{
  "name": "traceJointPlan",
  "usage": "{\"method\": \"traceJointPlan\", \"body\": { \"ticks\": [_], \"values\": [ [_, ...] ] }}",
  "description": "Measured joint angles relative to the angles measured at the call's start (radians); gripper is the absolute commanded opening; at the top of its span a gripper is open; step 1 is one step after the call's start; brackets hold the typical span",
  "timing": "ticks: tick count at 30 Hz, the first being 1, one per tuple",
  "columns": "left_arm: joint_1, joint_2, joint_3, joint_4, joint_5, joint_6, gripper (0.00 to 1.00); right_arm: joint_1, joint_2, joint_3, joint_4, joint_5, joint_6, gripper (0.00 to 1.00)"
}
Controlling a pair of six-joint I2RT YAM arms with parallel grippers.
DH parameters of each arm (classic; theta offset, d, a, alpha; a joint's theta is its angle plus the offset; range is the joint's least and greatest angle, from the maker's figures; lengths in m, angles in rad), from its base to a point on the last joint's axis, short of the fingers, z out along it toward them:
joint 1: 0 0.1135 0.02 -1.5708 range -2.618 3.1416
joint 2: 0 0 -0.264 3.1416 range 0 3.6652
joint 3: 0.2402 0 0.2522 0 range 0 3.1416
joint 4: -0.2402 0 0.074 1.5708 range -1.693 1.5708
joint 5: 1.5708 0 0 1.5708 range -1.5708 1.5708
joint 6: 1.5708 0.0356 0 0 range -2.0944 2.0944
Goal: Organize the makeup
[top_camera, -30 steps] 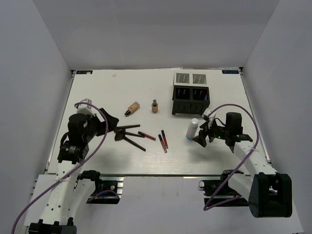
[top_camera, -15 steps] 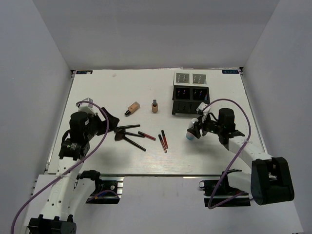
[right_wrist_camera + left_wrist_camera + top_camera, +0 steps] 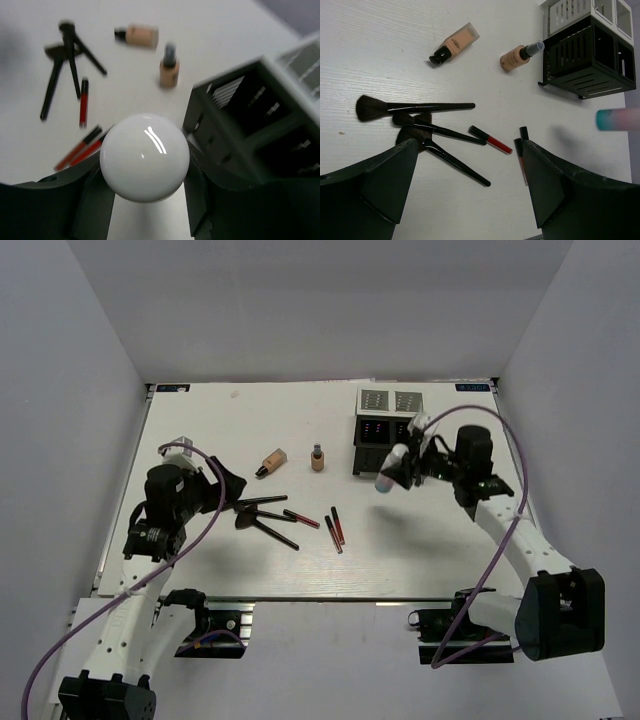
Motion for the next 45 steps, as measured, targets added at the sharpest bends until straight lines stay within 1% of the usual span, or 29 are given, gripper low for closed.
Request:
{"method": "traceJointPlan", "body": {
  "ticks": [3,7,11,15,20,25,31,40,45],
  "values": [
    [0.0,0.021,0.0,0.018,0.01,0.0,0.95,0.005,0.023,0.171,0.026,-0.023,0.064,0.0],
    [0.0,0.05,0.0,0.038,0.019,0.001,0.95,0.006,0.103,0.343,0.142,-0.012,0.157,0.0],
    [0.0,0.063,0.0,0.044,0.026,0.001,0.95,0.015,0.245,0.435,0.273,0.063,0.227,0.0],
    [0.0,0.065,0.0,0.045,0.027,0.001,0.95,0.028,0.43,0.526,0.355,0.17,0.272,0.0],
    [0.0,0.057,0.0,0.043,0.026,0.0,0.95,0.042,0.615,0.642,0.391,0.266,0.283,0.0],
    [0.0,0.027,0.0,0.043,0.016,-0.01,0.95,0.045,0.707,0.752,0.398,0.326,0.268,0.0],
    [0.0,0.01,0.0,0.04,0.004,-0.023,0.95,0.043,0.715,0.764,0.397,0.35,0.242,0.0],
    [0.0,0.027,0.0,0.036,0.001,-0.033,0.95,0.043,0.715,0.656,0.382,0.363,0.209,0.0],
    [0.0,0.047,0.0,0.036,0.001,-0.034,0.95,0.043,0.715,0.651,0.378,0.373,0.187,0.0]
  ]
}}
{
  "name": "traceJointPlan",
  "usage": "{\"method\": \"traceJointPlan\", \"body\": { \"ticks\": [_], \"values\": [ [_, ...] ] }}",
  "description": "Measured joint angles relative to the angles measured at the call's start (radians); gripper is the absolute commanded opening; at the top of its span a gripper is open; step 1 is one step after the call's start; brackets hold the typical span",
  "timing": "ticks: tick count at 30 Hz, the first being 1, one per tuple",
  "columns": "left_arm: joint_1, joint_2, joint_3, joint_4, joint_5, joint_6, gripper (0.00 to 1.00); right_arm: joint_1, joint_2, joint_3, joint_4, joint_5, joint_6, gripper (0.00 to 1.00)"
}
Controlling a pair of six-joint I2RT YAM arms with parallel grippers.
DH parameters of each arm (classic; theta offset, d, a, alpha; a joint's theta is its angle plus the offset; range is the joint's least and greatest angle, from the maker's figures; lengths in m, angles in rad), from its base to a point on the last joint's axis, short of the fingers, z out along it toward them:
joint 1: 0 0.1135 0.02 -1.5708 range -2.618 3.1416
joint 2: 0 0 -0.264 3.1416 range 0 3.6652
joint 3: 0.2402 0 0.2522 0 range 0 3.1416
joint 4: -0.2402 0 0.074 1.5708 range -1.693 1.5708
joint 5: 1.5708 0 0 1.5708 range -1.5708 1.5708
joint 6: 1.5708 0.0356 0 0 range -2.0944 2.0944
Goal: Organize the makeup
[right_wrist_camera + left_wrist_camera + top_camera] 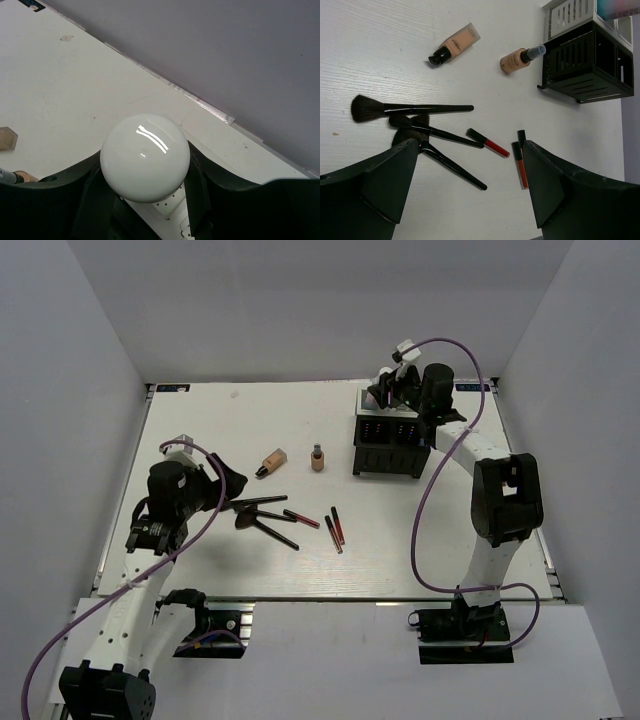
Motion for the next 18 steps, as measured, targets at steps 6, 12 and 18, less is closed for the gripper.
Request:
{"method": "traceJointPlan", "body": {
  "ticks": [6,12,18],
  "values": [
    [0.0,0.002,0.0,-0.001,-0.002,-0.011,0.96,0.0,0.011,0.013,-0.023,0.003,-0.015,0.51],
    [-0.002,0.043,0.004,-0.027,-0.025,-0.051,0.96,0.0,0.027,0.039,-0.045,0.006,-0.024,0.66],
    [-0.008,0.157,0.049,-0.084,-0.043,-0.088,0.96,0.0,0.027,0.065,-0.043,0.006,-0.03,0.74]
  ]
}}
